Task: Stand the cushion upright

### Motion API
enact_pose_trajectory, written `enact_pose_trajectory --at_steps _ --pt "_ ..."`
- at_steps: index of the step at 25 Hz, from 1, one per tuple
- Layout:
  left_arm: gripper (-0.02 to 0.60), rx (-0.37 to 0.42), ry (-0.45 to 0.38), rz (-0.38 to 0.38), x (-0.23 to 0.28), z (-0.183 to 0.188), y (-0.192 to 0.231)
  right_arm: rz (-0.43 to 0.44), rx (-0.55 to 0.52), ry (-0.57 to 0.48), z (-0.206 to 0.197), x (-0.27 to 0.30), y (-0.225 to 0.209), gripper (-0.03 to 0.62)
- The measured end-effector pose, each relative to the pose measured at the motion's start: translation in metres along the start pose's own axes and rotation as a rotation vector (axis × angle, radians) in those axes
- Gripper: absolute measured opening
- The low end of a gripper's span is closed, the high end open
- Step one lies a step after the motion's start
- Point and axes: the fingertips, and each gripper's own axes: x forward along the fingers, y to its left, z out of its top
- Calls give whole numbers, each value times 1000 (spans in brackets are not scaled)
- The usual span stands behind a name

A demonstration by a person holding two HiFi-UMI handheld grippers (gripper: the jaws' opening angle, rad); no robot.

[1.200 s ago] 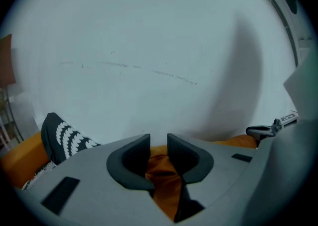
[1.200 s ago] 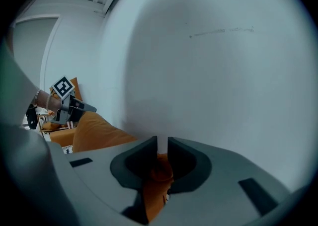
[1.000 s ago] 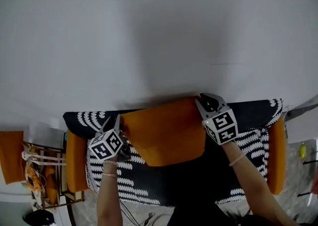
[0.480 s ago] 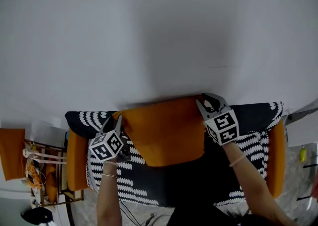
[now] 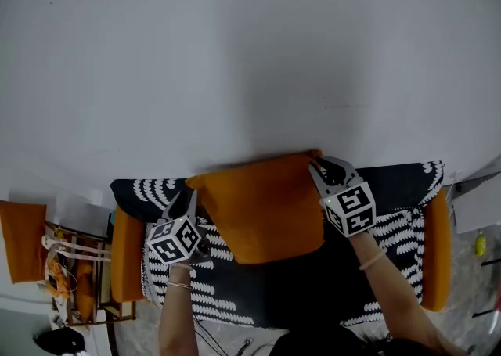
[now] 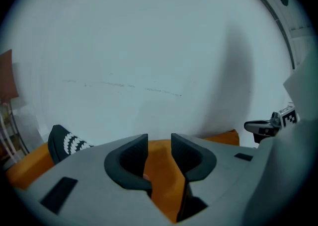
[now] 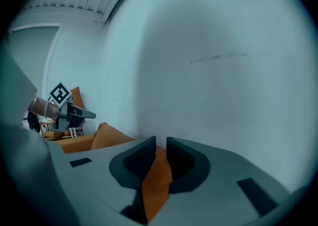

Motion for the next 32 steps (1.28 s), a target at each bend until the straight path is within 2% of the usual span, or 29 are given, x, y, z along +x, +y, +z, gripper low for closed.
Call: enact_pose_trajectory --at_steps 11,16,32 --pt "97 54 -41 -50 -60 6 -31 -3 9 -18 14 -53 40 41" --pt "83 78 -46 -76 -88 4 -43 -11 8 -36 25 -76 55 34" --pt "37 143 -133 -142 -207 11 -79 -12 -3 -89 50 -164 128 11"
